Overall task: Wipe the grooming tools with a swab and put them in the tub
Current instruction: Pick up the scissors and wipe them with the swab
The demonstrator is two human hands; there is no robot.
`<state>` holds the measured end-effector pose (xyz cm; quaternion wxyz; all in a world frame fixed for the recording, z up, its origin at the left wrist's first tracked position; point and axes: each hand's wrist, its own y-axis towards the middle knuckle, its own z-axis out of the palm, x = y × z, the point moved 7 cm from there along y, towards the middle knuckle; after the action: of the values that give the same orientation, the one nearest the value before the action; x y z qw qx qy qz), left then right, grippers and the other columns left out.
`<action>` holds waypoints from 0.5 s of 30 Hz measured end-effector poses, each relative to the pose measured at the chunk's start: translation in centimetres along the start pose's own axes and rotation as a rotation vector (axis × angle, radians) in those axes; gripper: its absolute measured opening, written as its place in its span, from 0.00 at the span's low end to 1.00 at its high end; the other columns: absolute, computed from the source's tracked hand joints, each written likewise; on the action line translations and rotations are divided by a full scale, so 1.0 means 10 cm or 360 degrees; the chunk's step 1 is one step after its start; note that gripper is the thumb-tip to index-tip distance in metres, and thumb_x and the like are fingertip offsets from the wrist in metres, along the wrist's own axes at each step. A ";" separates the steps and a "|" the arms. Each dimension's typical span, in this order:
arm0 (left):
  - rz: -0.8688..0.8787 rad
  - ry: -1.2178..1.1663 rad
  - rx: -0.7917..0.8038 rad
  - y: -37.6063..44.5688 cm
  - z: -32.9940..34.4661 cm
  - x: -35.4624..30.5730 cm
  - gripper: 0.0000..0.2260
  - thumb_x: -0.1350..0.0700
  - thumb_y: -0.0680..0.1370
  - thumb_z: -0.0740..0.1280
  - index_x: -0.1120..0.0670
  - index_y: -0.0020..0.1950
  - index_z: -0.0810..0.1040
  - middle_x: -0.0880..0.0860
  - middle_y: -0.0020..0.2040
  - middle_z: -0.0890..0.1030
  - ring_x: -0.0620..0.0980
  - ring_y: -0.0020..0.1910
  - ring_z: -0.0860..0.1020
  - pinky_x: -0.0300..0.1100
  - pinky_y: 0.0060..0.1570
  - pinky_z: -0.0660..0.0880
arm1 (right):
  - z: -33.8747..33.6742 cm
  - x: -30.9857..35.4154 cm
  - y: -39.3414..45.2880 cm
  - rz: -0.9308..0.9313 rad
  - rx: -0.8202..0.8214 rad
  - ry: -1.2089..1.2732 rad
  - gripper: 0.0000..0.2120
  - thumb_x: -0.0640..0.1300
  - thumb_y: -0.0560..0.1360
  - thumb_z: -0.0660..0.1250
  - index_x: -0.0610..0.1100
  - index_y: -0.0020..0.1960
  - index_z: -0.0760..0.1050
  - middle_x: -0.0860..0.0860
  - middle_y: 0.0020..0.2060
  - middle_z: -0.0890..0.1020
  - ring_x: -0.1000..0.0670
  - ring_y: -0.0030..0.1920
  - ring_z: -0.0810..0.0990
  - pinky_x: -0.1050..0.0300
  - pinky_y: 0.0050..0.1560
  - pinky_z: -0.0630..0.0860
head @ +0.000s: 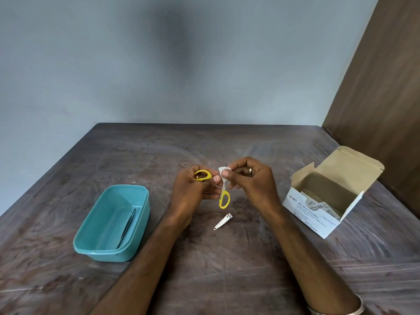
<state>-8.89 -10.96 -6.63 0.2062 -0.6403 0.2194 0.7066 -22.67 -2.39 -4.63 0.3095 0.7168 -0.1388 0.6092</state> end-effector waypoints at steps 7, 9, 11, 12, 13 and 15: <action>-0.0039 -0.0044 0.0061 -0.03 0.02 -0.02 0.03 0.65 0.76 0.70 0.60 0.43 0.80 0.57 0.36 0.84 0.53 0.33 0.83 0.44 0.35 0.82 | -0.02 -0.02 0.00 0.0053 -0.0037 0.0020 0.07 0.39 0.72 0.76 0.44 0.43 0.78 0.49 0.31 0.84 0.50 0.26 0.81 0.58 0.31 0.75; -0.0044 -0.0045 0.0067 -0.03 0.02 -0.03 0.03 0.65 0.76 0.69 0.60 0.43 0.80 0.58 0.36 0.84 0.54 0.33 0.83 0.44 0.35 0.82 | -0.01 -0.03 0.01 0.0085 0.0000 0.0027 0.07 0.38 0.71 0.77 0.44 0.42 0.79 0.50 0.31 0.84 0.51 0.26 0.81 0.59 0.31 0.75; -0.0057 -0.0057 0.0074 -0.03 0.03 -0.03 0.03 0.65 0.76 0.69 0.60 0.43 0.80 0.58 0.36 0.84 0.54 0.33 0.83 0.43 0.35 0.82 | -0.03 -0.04 0.01 0.0102 -0.0034 0.0050 0.07 0.38 0.72 0.76 0.44 0.43 0.78 0.49 0.31 0.84 0.50 0.26 0.80 0.59 0.31 0.75; -0.0065 -0.0065 0.0076 -0.03 0.03 -0.03 0.03 0.65 0.76 0.69 0.60 0.43 0.80 0.58 0.36 0.84 0.54 0.33 0.83 0.43 0.34 0.81 | -0.03 -0.04 0.00 0.0106 -0.0066 0.0073 0.06 0.39 0.73 0.75 0.44 0.43 0.78 0.49 0.31 0.84 0.50 0.26 0.80 0.59 0.30 0.74; -0.0071 -0.0070 0.0077 -0.03 0.04 -0.02 0.03 0.65 0.77 0.69 0.60 0.43 0.79 0.58 0.35 0.84 0.54 0.32 0.83 0.43 0.34 0.81 | -0.04 -0.03 0.00 0.0111 -0.0102 0.0109 0.05 0.39 0.74 0.74 0.43 0.44 0.78 0.48 0.32 0.85 0.49 0.26 0.80 0.58 0.30 0.75; -0.0074 -0.0074 0.0075 -0.03 0.04 -0.02 0.02 0.65 0.77 0.69 0.61 0.44 0.79 0.57 0.35 0.84 0.54 0.32 0.82 0.43 0.34 0.81 | -0.08 -0.04 -0.01 0.0128 -0.0188 0.0194 0.04 0.39 0.75 0.73 0.42 0.46 0.78 0.49 0.34 0.86 0.49 0.30 0.82 0.57 0.30 0.76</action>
<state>-8.99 -10.50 -6.45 0.2426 -0.6236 0.2164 0.7109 -23.33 -1.89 -5.00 0.3345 0.6527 -0.1841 0.6544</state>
